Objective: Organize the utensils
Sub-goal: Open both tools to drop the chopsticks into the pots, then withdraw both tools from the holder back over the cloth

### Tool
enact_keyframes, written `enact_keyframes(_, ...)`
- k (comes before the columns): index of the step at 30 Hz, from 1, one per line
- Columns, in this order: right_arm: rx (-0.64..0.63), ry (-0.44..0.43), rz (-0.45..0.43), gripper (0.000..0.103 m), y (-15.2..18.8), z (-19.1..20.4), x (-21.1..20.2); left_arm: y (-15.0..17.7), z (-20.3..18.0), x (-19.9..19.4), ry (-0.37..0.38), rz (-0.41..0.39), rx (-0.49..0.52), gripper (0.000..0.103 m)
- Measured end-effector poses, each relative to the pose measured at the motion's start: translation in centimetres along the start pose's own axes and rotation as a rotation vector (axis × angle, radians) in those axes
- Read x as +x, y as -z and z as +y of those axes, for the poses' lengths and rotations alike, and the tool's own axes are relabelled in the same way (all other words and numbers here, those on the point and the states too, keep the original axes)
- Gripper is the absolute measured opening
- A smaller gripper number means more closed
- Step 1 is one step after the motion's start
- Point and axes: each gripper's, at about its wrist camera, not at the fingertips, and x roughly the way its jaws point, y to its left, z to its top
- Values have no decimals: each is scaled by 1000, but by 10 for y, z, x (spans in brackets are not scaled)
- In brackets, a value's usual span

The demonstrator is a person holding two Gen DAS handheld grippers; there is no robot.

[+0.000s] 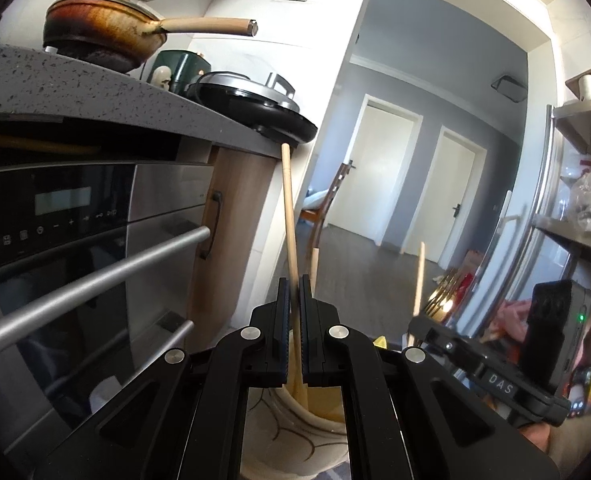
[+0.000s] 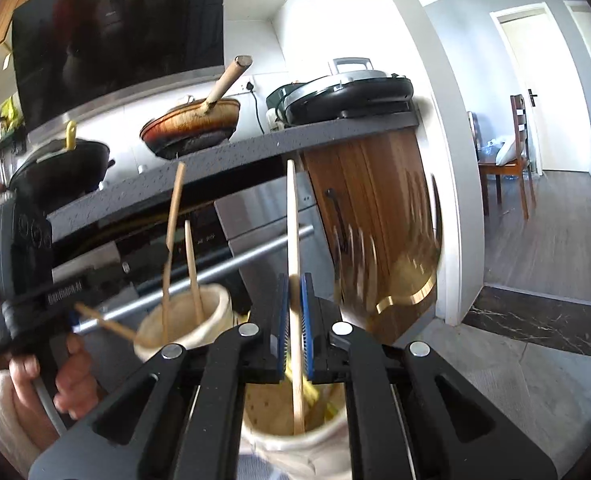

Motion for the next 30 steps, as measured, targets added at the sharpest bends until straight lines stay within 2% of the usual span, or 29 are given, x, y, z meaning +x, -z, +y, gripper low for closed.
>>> enact_keyframes(3, -2, 7, 26, 6, 7, -1, -4, -6, 1, -4, -8, 0, 0, 5)
enact_keyframes(8, 19, 20, 56, 6, 8, -3, -4, -14, -2, 5, -40, 53, 24, 6)
enact_keyframes(12, 19, 10, 55, 8, 6, 0, -15, -17, -7, -3, -48, 53, 43, 17)
enact_keyframes(13, 18, 9, 60, 12, 6, 1, -17, -18, -8, -7, -47, 48, 47, 20)
enact_keyframes(16, 18, 18, 67, 37, 4, 2, -24, -23, -12, -15, -61, 43, 69, 22)
enact_keyframes(17, 20, 26, 66, 39, 2, 2, -27, -25, -15, -18, -72, 39, 84, 23)
enact_keyframes(18, 21, 40, 67, 40, 0, 2, -30, -27, -17, -21, -81, 37, 97, 28)
enact_keyframes(23, 38, 88, 86, 70, -10, -1, -42, -41, -32, -38, -125, 5, 145, 58)
enact_keyframes(25, 45, 108, 79, 76, -15, -2, -51, -45, -38, -46, -137, -12, 152, 73)
enact_keyframes(27, 52, 121, 71, 83, -18, 0, -61, -48, -45, -55, -148, -22, 152, 81)
enact_keyframes(30, 46, 110, 57, 87, -22, 5, -76, -47, -56, -66, -162, -25, 165, 84)
